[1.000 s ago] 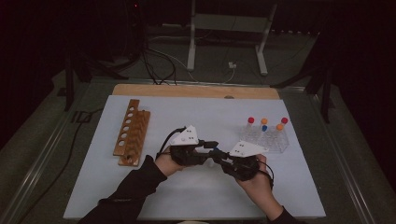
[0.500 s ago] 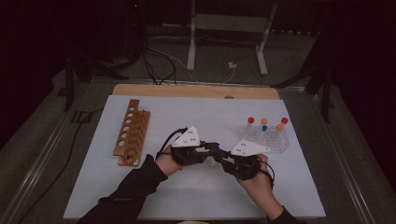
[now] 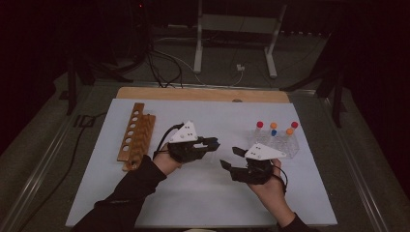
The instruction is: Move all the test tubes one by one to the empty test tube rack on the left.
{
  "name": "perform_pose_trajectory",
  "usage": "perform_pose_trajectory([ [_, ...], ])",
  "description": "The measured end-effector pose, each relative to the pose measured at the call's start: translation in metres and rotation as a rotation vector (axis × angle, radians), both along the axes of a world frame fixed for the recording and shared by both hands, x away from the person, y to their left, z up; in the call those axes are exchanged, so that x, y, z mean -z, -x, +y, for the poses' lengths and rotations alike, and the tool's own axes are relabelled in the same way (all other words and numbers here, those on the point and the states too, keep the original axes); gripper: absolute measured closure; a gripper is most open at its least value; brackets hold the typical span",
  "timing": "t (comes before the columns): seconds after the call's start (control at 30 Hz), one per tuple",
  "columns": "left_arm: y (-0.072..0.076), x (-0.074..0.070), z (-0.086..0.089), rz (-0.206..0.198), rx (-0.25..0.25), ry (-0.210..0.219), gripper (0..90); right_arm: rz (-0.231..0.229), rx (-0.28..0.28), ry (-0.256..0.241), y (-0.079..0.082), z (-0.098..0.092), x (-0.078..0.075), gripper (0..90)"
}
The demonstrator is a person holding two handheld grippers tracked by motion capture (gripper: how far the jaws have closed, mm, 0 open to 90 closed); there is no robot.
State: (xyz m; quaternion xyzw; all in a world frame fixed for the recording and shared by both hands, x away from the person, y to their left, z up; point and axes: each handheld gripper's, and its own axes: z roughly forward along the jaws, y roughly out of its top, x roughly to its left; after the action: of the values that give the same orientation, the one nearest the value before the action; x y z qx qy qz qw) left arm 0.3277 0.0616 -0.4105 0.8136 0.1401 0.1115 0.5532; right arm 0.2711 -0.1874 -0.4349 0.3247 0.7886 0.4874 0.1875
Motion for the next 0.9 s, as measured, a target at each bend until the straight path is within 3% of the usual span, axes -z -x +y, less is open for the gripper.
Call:
perform_pose_trajectory([
  [0.1, -0.002, -0.002, 0.005, -0.007, -0.016, -0.006, 77.3, 0.003, 0.008, -0.017, -0.001, -0.001, 0.0, 26.7],
  [0.4, -0.018, -0.021, 0.032, -0.028, -0.106, -0.011, 77.3, -0.038, 0.05, -0.022, 0.001, -0.002, -0.002, 1.2],
  [0.53, -0.025, -0.028, 0.046, -0.035, -0.155, -0.014, 77.3, -0.042, 0.005, -0.031, 0.003, -0.003, -0.002, 0.0],
  [0.63, -0.03, -0.034, 0.058, -0.048, -0.193, -0.016, 77.3, -0.04, 0.0, -0.046, 0.003, -0.004, -0.003, 0.0],
  [0.9, -0.047, -0.043, 0.095, -0.054, -0.32, -0.002, 77.3, -0.046, -0.012, -0.024, 0.003, -0.004, -0.002, 0.0],
])
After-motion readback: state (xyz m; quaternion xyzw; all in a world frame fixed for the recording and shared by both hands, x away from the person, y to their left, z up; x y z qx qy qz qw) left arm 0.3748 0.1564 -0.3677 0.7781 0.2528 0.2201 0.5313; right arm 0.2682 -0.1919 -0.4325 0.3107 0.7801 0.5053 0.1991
